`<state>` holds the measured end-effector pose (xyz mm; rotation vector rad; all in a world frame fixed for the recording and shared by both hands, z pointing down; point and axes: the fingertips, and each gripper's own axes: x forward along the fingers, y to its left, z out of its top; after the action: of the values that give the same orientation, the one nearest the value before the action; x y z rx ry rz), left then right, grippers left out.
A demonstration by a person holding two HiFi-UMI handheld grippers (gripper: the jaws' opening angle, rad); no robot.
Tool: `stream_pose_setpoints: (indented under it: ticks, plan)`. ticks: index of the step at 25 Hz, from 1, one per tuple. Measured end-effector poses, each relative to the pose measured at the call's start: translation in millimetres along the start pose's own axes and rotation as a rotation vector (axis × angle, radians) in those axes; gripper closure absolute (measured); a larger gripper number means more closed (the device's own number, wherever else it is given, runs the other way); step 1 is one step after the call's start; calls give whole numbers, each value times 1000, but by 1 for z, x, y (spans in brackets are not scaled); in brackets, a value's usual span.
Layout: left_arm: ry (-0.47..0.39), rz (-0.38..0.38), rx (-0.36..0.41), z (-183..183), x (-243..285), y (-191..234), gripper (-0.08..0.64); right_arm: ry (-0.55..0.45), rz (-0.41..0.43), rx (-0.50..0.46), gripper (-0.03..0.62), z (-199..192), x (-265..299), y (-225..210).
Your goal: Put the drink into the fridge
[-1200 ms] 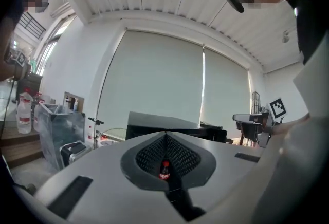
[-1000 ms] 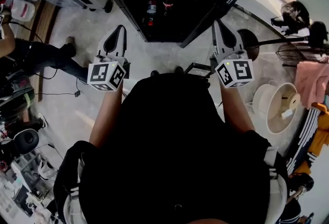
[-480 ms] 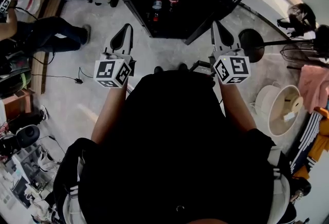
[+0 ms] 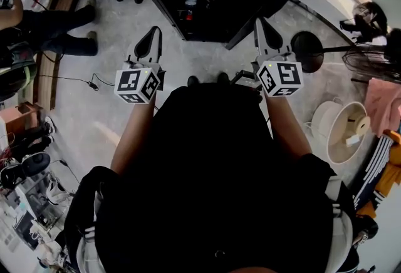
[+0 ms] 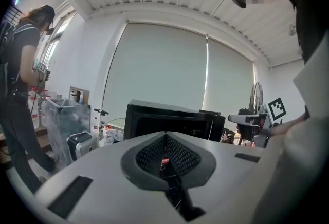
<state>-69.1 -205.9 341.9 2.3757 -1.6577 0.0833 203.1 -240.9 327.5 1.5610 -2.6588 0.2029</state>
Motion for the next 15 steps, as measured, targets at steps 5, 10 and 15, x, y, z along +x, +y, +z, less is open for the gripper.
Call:
stream_pose_setpoints:
  ticks: [5, 10, 15]
  plan:
    - [0, 6, -32, -1, -1, 2, 545, 11, -1, 12, 571, -5, -5, -6]
    - [3, -7, -35, -3, -2, -3, 545, 30, 6, 22, 571, -12, -8, -9]
    - [8, -8, -50, -10, -2, -7, 545, 38, 16, 28, 571, -18, -9, -7]
